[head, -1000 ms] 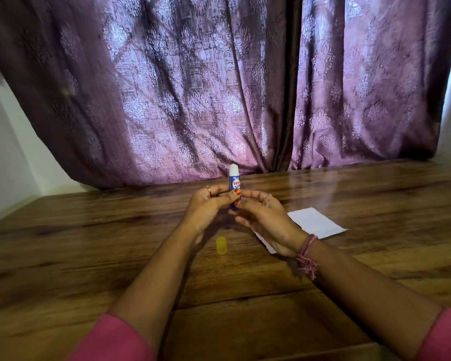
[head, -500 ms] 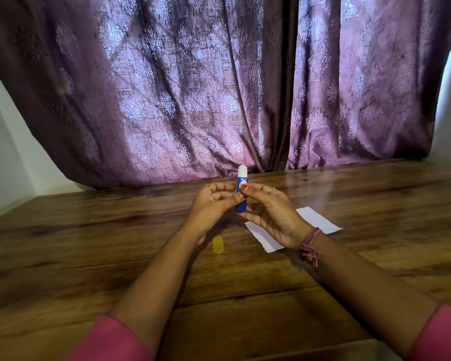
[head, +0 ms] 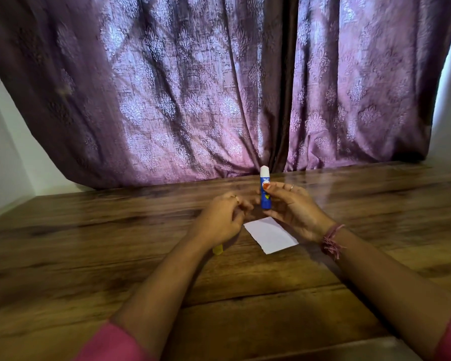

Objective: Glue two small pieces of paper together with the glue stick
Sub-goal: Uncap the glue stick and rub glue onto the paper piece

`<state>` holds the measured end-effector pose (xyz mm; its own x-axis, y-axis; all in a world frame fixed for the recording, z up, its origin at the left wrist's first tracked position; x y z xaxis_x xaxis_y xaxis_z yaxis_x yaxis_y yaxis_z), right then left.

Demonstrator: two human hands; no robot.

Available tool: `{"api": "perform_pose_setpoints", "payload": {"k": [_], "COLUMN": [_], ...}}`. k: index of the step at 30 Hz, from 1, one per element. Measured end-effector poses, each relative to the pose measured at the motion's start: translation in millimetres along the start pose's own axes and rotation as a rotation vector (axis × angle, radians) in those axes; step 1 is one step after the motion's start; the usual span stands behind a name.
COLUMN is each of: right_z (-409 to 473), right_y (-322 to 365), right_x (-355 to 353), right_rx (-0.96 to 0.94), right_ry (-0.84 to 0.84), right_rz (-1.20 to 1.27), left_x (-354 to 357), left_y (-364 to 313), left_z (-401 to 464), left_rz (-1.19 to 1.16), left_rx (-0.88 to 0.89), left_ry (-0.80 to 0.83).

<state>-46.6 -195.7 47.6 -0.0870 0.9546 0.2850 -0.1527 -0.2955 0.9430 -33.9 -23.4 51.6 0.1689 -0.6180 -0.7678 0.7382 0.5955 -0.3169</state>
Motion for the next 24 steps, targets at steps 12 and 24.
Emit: {"api": "perform_pose_setpoints", "payload": {"k": [12, 24], "right_z": [-30.1, -47.8], "right_y": [17.0, 12.9], "right_x": [-62.5, -64.2], "right_rx": [0.038, -0.038], "right_ry": [-0.036, -0.08], "right_rz": [-0.26, -0.161], "left_x": [33.2, 33.2], "left_y": [-24.9, -38.2], "left_z": [-10.4, -31.3], "left_rz": [0.193, 0.214], "left_rx": [-0.078, -0.096], "left_ry": [0.413, 0.61]}}
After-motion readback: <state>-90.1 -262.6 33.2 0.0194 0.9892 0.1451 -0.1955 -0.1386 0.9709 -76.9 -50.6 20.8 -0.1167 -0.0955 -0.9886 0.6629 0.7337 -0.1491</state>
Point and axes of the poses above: each hand's wrist, its own z-axis towards the middle knuckle, its own x-axis out of the palm, y = z × x, the point moved 2 cm from there along z, towards the middle knuckle, and after that the axes turned 2 degrees about y, right-handed, at the moved point
